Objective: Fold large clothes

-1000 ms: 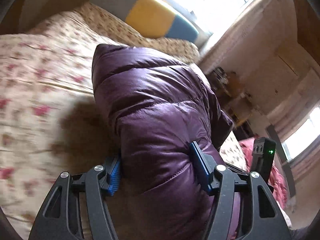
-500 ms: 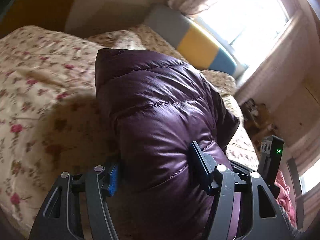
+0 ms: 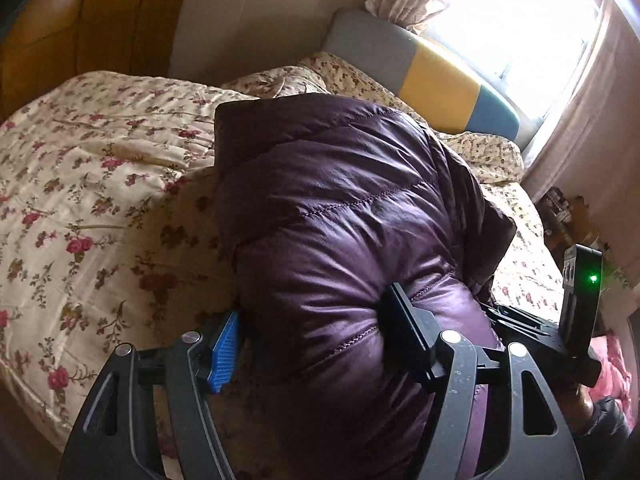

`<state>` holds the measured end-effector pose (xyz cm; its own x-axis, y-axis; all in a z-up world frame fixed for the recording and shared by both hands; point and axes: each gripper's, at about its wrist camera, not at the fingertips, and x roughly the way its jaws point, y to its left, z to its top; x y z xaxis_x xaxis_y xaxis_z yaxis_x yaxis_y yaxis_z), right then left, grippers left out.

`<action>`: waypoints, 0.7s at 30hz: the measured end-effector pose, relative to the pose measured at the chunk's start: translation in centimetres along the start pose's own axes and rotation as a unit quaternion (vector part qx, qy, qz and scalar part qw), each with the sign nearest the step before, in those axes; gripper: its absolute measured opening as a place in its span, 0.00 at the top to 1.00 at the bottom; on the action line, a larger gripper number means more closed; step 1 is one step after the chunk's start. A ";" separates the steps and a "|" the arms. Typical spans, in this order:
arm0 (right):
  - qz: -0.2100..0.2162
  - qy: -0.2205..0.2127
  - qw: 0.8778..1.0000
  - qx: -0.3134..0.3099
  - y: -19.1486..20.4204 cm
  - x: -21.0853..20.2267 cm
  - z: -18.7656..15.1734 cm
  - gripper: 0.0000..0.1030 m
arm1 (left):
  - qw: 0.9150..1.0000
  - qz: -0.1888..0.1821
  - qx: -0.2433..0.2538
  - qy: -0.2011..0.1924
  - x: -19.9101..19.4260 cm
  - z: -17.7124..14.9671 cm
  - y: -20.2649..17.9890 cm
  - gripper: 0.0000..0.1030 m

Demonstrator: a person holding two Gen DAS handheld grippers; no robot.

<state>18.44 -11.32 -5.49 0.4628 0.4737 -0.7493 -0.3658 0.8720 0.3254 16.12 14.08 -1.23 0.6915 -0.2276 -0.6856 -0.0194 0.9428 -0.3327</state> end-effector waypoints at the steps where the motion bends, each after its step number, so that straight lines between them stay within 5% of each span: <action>1: 0.003 0.000 1.000 0.003 -0.2 0.2 -0.2 0.60 | 1.000 0.002 0.002 -0.001 0.2 0.0 0.0 0.34; 10: 0.015 0.000 1.000 0.011 -1.1 0.6 -0.3 0.56 | 1.000 0.016 0.013 -0.002 1.5 -0.3 0.0 0.34; 16: -0.015 -0.011 1.000 0.020 -1.6 -0.9 0.3 0.34 | 1.000 0.021 0.004 0.002 1.5 -0.4 0.3 0.34; 21: -0.049 -0.036 0.998 0.002 -0.8 -3.5 0.9 0.30 | 0.999 0.031 0.002 -0.004 0.3 0.1 0.5 0.29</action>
<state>17.84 -13.54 -2.61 0.5537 0.3933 -0.7340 -0.3121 0.9152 0.2551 16.37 14.48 -1.53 0.6951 -0.1661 -0.6995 -0.0600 0.9562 -0.2866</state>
